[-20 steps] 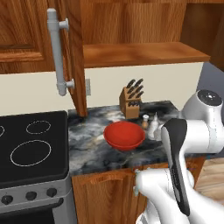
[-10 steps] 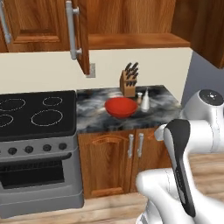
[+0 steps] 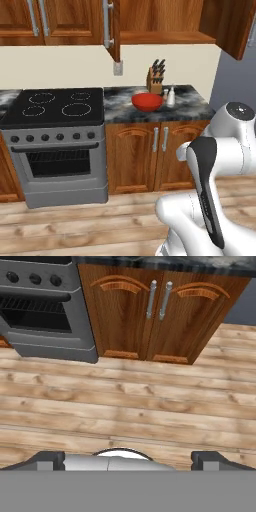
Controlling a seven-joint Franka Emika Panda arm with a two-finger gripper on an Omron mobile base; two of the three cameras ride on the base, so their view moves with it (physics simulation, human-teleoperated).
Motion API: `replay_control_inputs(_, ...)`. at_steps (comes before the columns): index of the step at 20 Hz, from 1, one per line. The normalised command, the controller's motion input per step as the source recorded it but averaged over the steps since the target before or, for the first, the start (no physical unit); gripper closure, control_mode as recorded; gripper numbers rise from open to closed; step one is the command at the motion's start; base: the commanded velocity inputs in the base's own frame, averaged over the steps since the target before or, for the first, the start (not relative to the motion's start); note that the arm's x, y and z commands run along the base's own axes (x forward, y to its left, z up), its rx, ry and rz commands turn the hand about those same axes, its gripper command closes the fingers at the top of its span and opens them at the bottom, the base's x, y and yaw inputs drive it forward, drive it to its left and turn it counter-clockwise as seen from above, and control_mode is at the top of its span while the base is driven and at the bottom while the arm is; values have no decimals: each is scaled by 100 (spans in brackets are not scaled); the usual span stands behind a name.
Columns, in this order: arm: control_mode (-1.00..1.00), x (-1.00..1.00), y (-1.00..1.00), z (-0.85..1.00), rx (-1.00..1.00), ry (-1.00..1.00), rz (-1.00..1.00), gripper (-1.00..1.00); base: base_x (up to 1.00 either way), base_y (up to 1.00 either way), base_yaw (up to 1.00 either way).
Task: Retrieve the bottle and the shaker from the cabinet and place them next to the mixing bowl on the counter. Then add garlic from the fridge to the mixing bowl.
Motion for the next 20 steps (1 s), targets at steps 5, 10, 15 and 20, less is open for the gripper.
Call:
replay_control_inputs(5, 100, 0, 0, 0, 0, 0, 0, -100, -80, 36, 12)
replay_control_inputs(10, 100, 0, 0, 0, 0, 0, 0, -100, -83, 24, 10)
replay_control_inputs(15, 100, 0, 0, 0, 0, 0, 0, -100, -74, 13, 4)
replay_control_inputs(20, 100, 0, 0, 0, 0, 0, 0, -100, -46, 0, -16)
